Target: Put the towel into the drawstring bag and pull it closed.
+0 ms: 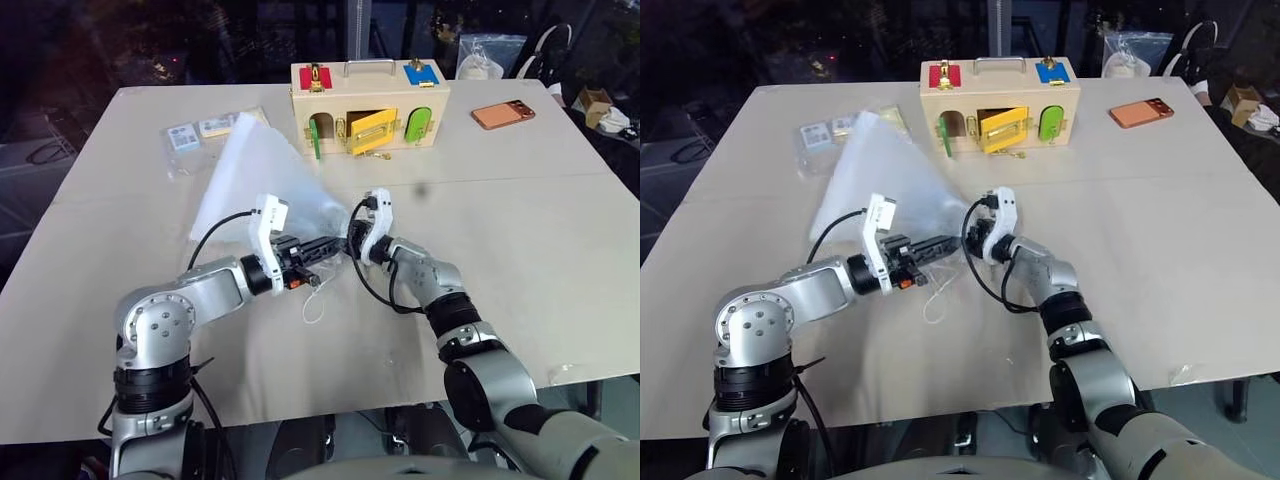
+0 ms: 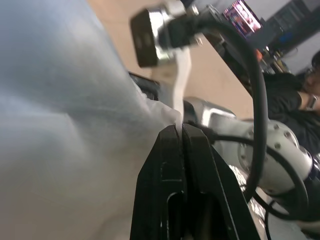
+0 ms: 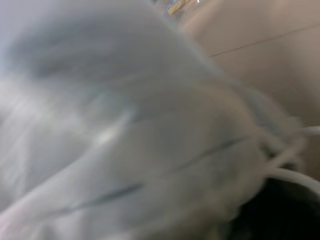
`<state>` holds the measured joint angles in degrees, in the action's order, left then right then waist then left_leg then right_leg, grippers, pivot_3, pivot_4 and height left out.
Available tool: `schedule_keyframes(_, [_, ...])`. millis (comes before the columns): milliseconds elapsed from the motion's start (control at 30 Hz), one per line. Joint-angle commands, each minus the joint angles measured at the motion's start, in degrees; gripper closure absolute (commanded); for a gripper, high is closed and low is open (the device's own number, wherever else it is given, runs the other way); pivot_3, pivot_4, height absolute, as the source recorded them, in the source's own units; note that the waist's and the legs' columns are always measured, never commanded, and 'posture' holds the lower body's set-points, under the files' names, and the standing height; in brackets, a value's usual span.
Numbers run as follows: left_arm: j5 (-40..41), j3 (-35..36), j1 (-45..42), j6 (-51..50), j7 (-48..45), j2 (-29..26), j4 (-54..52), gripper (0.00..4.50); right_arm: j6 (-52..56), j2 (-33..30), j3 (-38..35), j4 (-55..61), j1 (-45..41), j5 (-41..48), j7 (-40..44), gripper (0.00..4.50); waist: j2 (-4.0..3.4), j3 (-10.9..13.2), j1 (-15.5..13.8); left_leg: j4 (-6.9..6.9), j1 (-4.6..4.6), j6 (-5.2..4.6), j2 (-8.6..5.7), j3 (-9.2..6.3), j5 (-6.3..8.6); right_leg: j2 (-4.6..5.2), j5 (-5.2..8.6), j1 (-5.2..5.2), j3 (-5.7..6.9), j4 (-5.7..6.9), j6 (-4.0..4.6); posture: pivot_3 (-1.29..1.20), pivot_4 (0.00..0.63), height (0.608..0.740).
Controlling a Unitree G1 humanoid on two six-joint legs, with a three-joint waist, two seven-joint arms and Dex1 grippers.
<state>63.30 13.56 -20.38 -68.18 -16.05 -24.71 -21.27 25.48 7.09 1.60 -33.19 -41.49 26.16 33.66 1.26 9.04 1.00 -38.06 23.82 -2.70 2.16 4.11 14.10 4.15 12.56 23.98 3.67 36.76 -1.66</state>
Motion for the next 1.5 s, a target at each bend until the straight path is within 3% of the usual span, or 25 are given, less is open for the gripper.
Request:
schedule_keyframes(33, [1.5, 3.5, -1.1, 1.4, 0.3, -1.3, 1.4, 4.50, 4.0, -2.2, 3.3, 10.2, 4.2, -0.2, 3.6, 1.29, 0.00, 0.0, 0.0, 0.02, 0.00, 0.00, 0.01, -0.01, 0.00, -0.01, 0.00, 0.00, 0.01, 0.00, 0.00, 0.00, 0.150, 0.740])
schedule_keyframes(267, [2.1, 5.6, -2.1, 1.3, -0.7, -3.6, 4.9, 4.50, 10.6, -8.1, 5.7, 22.1, 10.1, -1.1, 2.3, 1.29, 0.00, 0.0, -0.2, 0.00, 0.02, 0.00, -0.04, 0.00, 0.00, 0.00, 0.01, -0.01, 0.06, -0.04, -0.01, 0.00, 0.150, 0.740])
schedule_keyframes(433, [2.8, 5.7, -1.7, 0.9, -1.1, -4.0, 4.7, 4.50, 9.1, -6.2, 6.2, 20.4, 9.4, -3.1, -0.2, 1.29, 0.00, 0.0, 0.0, 0.02, -0.03, 0.04, 0.01, -0.03, -0.02, -0.07, 0.01, 0.00, 0.05, -0.01, 0.00, 0.00, 0.150, 0.740])
schedule_keyframes(667, [4.6, 4.6, -1.3, 0.5, 0.4, -2.9, 2.8, 4.50, -1.8, 2.2, 5.6, 5.2, 0.5, -5.6, 1.3, 4.46, 0.01, 0.0, 0.1, 0.05, -0.02, 0.07, 0.01, -0.01, -0.05, -0.12, 0.01, 0.04, 0.03, 0.00, 0.00, 0.00, 0.150, 0.740])
schedule_keyframes(700, [4.8, 4.4, -1.1, 0.5, 0.6, -2.7, 2.5, 4.50, -3.1, 3.3, 5.3, 2.6, -1.2, -5.5, 2.4, 4.49, 0.00, 0.0, 0.0, 0.05, -0.01, 0.07, 0.00, -0.01, -0.05, -0.12, 0.00, 0.04, 0.03, -0.01, -0.01, 0.00, 0.150, 0.740])
schedule_keyframes(900, [5.1, 4.4, 0.0, 1.3, 1.2, -2.7, 1.7, 4.50, -8.7, 4.9, 7.1, -7.3, -4.6, -6.8, 8.9, 4.49, 0.02, 0.0, 0.0, 0.04, 0.02, 0.07, -0.04, 0.01, -0.05, -0.06, 0.00, 0.02, 0.02, -0.05, -0.01, 0.00, 0.150, 0.740])
schedule_keyframes(1033, [4.6, 5.2, 0.1, 2.0, 0.6, -3.6, 2.9, 4.50, -10.3, 2.0, 7.3, -3.3, -1.3, -7.2, 10.8, 4.49, 0.01, 0.0, 0.0, 0.06, -0.01, 0.08, 0.01, -0.03, -0.05, -0.04, 0.00, 0.03, 0.04, 0.00, 0.00, 0.00, 0.150, 0.740])
schedule_keyframes(1100, [3.8, 4.9, 0.3, 2.4, -0.1, -4.1, 3.6, 4.50, -10.3, 0.5, 7.3, 0.4, 0.6, -7.2, 11.6, 3.57, 0.01, 0.0, 0.0, 0.07, -0.01, 0.09, 0.02, -0.04, -0.05, -0.02, 0.00, 0.04, 0.05, 0.01, 0.00, 0.00, 0.150, 0.740])
schedule_keyframes(1133, [3.5, 4.8, 0.4, 2.6, -0.4, -4.4, 3.9, 4.50, -10.0, -0.4, 7.9, 2.6, 1.5, -8.0, 11.5, 3.36, 0.01, 0.0, -0.1, 0.08, -0.01, 0.10, 0.02, -0.04, -0.05, -0.01, 0.00, 0.04, 0.05, 0.01, 0.00, 0.00, 0.150, 0.740])
schedule_keyframes(1233, [2.3, 5.9, -0.1, 4.8, -1.9, -5.1, 6.2, 4.50, -9.6, -4.9, 11.4, 12.0, 5.5, -12.1, 10.9, 1.94, -0.01, 0.0, -0.2, 0.08, 0.02, 0.10, 0.00, -0.03, -0.05, 0.00, 0.00, 0.04, 0.06, -0.02, 0.00, 0.00, 0.150, 0.740])
schedule_keyframes(1400, [-1.1, 5.9, -1.0, 6.7, -7.2, -9.2, 12.1, 4.50, -6.5, -12.2, 12.9, 24.7, 8.9, -15.9, 8.6, 1.94, -0.01, 0.0, -0.1, 0.07, 0.02, 0.10, -0.03, 0.00, -0.05, 0.00, 0.01, 0.06, 0.06, -0.04, 0.00, 0.00, 0.150, 0.740])
schedule_keyframes(1500, [-2.5, 5.6, -1.7, 7.4, -9.9, -10.7, 13.8, 4.50, -5.2, -12.9, 11.7, 26.2, 8.3, -17.4, 4.3, 1.94, 0.00, 0.0, 0.0, 0.17, -0.02, 0.20, 0.00, 0.00, -0.11, -0.08, 0.02, 0.13, 0.11, 0.00, 0.01, 0.00, 0.150, 0.740])
